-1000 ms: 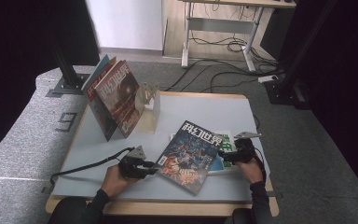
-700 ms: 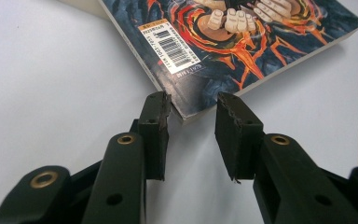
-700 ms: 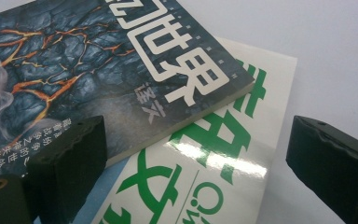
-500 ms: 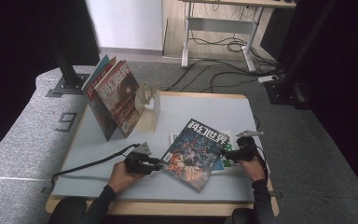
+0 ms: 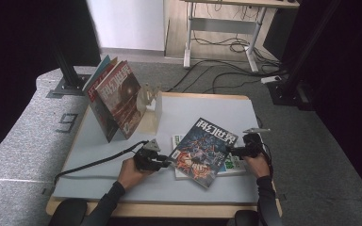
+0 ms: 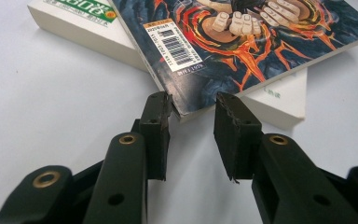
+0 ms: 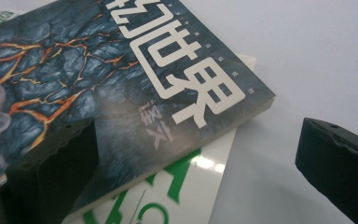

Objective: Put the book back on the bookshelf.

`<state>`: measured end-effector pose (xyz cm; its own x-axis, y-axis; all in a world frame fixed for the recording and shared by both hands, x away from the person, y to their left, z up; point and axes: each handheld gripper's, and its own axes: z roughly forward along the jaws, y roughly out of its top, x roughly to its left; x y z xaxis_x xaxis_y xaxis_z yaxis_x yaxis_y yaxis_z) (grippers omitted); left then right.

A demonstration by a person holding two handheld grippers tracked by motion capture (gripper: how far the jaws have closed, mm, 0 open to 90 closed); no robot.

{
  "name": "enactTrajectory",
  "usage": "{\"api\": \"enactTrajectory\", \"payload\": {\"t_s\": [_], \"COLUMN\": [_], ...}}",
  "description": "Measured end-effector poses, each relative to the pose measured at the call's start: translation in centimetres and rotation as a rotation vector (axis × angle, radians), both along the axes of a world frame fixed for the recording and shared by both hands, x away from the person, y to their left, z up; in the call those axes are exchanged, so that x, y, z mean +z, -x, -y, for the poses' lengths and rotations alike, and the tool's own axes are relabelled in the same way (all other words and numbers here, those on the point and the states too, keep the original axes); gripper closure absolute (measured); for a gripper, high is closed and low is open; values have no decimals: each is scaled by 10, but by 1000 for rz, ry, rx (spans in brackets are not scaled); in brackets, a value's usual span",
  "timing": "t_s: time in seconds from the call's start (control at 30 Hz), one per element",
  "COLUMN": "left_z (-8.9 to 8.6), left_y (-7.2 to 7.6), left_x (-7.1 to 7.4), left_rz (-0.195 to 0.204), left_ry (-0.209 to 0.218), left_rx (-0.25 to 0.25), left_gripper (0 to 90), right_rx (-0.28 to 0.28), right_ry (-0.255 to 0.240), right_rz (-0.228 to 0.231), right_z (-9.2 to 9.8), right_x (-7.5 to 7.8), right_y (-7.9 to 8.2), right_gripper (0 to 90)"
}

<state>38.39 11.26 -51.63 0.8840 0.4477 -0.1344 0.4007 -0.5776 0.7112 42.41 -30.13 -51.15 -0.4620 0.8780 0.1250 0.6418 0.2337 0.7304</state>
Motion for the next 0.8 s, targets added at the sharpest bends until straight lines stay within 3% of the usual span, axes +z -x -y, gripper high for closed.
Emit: {"api": "enactTrajectory", "payload": {"t_s": [0.43,0.67,0.8], "left_z": [7,12,12], "left_y": [-7,-9,-9], "left_x": [-2,-2,-2], "left_rz": [6,16,16], "left_ry": [16,12,12], "left_rx": [12,10,9], "left_gripper": [659,659,659], "right_rx": [-26,-11,-22], "right_ry": [-18,-78,-72], "right_rz": [-74,-110,-120], "right_z": [4,3,4], "right_x": [-7,-10,-8], "right_y": [-35,-42,-42], "right_gripper": [0,29,70]}}
